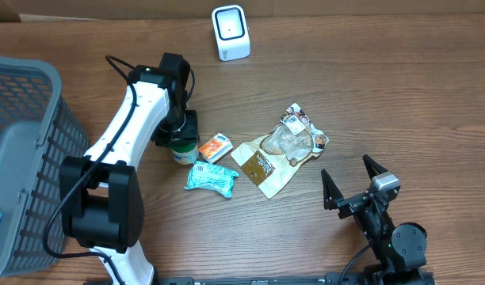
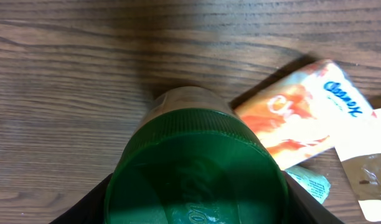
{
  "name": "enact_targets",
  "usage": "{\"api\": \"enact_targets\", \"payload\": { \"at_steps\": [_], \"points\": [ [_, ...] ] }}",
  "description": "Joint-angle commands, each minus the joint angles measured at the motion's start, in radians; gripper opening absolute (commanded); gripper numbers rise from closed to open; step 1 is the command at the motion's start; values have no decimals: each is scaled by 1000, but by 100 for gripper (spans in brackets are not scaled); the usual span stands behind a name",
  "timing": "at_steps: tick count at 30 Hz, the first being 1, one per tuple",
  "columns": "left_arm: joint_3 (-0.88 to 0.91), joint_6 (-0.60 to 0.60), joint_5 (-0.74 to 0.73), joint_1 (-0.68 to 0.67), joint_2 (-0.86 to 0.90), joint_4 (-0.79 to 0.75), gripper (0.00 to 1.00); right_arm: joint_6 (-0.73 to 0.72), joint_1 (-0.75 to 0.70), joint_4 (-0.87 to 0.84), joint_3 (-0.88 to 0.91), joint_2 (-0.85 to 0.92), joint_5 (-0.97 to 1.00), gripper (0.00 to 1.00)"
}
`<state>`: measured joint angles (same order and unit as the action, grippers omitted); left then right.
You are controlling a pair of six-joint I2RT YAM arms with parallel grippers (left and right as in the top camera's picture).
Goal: Scan the item barcode
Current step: 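Carry the green-lidded jar out and stand it left of the tissues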
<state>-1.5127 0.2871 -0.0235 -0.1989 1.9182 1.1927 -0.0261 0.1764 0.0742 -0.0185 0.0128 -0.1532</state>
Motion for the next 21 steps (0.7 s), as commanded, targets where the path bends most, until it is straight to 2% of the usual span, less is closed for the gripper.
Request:
{"api": "enact_targets", "payload": {
  "at_steps": [1, 8, 16, 21],
  "points": [
    [0, 37, 83, -5, -1, -10, 46, -1, -4, -5, 10, -9, -2, 100],
    [1, 65, 121, -8, 4, -85, 48, -1, -4, -5, 10, -9, -2, 100],
    [14, 69, 58, -27, 19, -105, 50, 0, -4, -5, 10, -9, -2, 100],
    [14, 43, 9, -27, 19, -103, 68, 0, -4, -5, 10, -9, -2, 100]
  ]
}}
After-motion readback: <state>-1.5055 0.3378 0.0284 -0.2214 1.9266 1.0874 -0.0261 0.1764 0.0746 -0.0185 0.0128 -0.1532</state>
